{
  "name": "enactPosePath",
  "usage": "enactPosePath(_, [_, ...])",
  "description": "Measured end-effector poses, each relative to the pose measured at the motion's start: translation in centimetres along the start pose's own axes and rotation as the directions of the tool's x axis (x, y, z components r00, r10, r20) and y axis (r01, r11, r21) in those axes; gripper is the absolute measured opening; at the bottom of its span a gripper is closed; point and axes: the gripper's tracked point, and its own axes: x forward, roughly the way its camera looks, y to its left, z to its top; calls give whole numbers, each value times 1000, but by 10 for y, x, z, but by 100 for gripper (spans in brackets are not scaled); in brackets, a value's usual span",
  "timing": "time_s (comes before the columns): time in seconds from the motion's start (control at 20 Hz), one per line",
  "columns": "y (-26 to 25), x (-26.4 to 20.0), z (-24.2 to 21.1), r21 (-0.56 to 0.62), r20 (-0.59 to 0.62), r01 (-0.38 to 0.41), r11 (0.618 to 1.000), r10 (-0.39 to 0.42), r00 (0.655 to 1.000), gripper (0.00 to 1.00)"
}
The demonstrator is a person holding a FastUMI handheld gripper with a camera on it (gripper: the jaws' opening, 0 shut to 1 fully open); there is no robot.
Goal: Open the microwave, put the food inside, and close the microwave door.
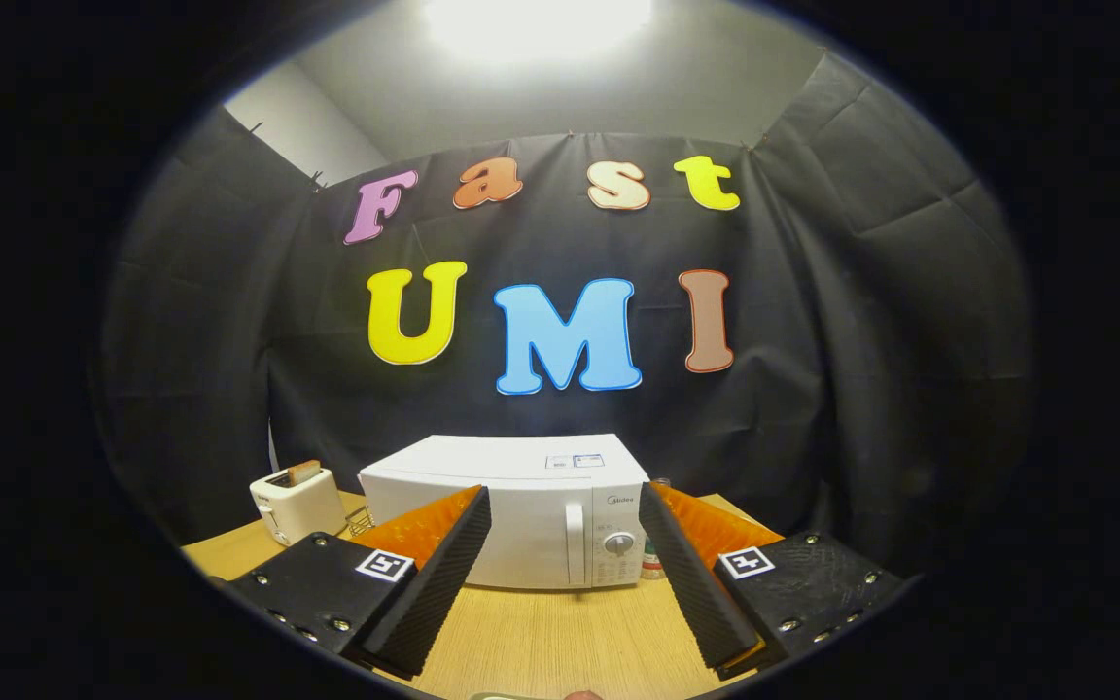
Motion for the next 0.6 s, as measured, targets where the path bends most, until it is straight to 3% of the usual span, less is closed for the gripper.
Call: enactPosePath(0.6, [3,71,-44,20,-70,-53,998,54,996,99])
